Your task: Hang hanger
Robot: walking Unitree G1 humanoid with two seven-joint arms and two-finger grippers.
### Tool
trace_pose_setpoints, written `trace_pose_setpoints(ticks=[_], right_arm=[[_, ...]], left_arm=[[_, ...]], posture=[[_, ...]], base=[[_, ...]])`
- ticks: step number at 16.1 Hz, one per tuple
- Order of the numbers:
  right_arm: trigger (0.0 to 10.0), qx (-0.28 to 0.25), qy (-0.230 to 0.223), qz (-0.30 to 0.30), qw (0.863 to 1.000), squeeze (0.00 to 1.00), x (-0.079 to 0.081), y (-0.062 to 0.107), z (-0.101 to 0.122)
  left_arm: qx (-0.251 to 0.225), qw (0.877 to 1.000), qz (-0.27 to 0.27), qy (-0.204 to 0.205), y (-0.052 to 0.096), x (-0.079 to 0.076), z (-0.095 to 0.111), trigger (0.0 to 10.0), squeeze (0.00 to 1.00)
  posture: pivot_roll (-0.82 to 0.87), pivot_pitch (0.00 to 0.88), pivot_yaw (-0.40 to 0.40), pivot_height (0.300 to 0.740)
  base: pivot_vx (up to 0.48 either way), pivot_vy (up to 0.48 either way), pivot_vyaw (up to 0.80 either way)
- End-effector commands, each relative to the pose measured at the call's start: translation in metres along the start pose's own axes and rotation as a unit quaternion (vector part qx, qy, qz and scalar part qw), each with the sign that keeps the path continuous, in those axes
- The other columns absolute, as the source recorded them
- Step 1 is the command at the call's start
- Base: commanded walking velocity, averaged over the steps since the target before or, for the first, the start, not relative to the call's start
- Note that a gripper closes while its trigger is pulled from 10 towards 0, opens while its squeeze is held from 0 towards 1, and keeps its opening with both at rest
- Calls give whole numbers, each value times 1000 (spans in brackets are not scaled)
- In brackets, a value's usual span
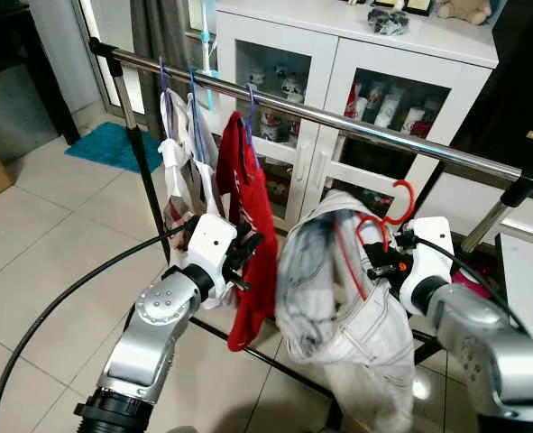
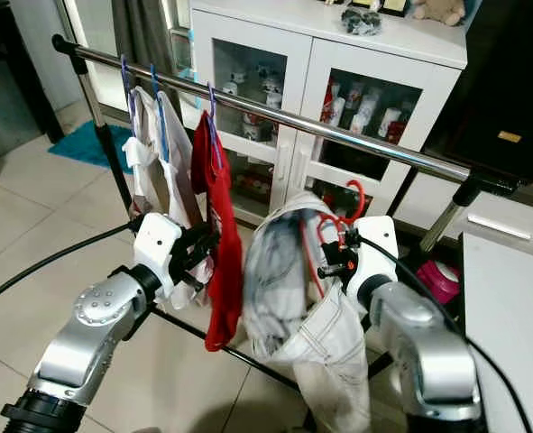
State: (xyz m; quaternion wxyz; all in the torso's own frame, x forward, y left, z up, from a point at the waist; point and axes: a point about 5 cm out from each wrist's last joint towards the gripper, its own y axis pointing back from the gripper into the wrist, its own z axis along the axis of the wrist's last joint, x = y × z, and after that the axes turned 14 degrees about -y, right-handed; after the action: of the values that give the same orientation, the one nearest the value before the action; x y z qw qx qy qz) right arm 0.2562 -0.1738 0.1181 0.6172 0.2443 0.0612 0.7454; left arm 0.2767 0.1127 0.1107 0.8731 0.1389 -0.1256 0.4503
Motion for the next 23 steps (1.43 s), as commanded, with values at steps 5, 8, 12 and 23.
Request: trace_pose_setpoints(ticks=[5,8,12,23], right_arm=[[0,-39,7,-19,999,0,4,1,3],[0,-41,10,-17,999,0,7,0,3],[0,-39,15,-15,999,0,7,0,3],[10000,-17,21,-19,999,0,7,1,-5]], left_arm=[[-8,1000,-6,-2,-1,-4,5,10000,0],[-9,1000,-12,-1,-1,-8,6,10000,0],[-11,1000,-11,0,-1,-8,6,10000,0],[-12,1000,-16,6,-2,-9,7,10000,0]], posture=[[-50,0,-59,740],[-53,0,-62,740],[-53,0,-70,740],[-60,0,-63,740]], base=[[0,0,0],[-169,0,0],[-261,0,0],[-81,79,-62]])
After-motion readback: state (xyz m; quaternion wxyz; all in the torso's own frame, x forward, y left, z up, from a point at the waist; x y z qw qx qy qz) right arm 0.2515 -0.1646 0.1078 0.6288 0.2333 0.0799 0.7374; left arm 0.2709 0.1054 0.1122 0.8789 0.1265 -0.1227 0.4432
